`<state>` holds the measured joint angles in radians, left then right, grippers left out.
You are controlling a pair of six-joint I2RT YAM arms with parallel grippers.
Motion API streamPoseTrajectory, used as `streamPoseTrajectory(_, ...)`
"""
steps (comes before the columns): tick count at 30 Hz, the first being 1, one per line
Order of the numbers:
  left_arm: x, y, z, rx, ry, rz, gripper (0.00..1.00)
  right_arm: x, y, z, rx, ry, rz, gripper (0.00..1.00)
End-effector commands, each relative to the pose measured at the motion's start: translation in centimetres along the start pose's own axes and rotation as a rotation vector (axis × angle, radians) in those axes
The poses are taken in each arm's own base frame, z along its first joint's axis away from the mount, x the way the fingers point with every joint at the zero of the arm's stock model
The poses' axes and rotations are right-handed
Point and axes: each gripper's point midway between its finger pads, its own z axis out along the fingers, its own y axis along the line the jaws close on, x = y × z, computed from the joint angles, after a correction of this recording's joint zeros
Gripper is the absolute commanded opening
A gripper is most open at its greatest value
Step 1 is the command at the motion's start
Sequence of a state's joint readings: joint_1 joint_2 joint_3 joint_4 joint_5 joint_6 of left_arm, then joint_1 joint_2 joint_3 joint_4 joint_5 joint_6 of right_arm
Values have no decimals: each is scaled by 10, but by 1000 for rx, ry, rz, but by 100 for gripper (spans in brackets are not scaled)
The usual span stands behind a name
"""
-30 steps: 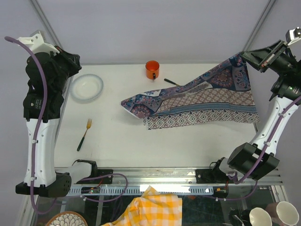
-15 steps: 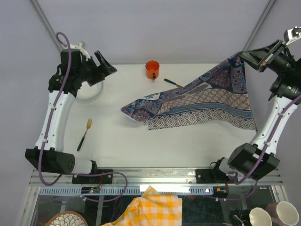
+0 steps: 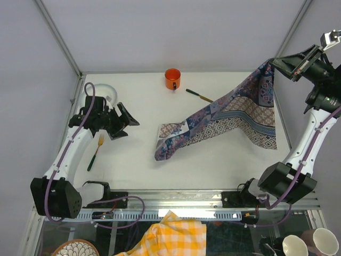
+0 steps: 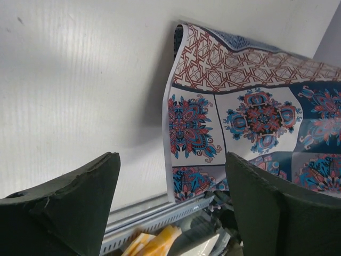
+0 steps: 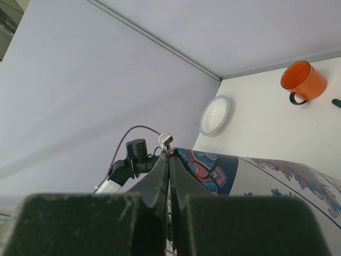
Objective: Set the dinner table for one person
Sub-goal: Flatten out the napkin at the center of the board.
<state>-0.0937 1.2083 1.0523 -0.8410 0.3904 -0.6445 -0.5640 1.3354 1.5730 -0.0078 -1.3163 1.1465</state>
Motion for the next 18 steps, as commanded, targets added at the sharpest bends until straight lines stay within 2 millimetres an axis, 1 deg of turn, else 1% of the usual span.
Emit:
streamPoseTrajectory(1, 22, -15, -2, 169, 28, -59, 82, -6, 29, 0, -21, -27, -89, 0)
streamPoseTrajectory(5, 57, -11, 3, 269, 128, -119, 81, -6, 28, 1, -20, -28, -90, 0)
streamPoseTrajectory(9, 92, -16, 3, 366, 250, -141, 82, -6, 30, 2, -22, -26, -92, 0)
streamPoseTrajectory(12, 120, -21, 3, 395, 350, -156, 84, -5, 32, 3, -25, -24, -98, 0)
streamPoseTrajectory(15, 144, -33, 2, 431, 415, -121, 86, -4, 31, 5, -25, -18, -98, 0)
streamPoseTrajectory(16, 150, -35, 5, 427, 419, -97, 87, -3, 30, 5, -25, -15, -95, 0)
streamPoseTrajectory(18, 167, -40, 15, 391, 429, -7, 84, 0, 29, 8, -26, -5, -91, 0)
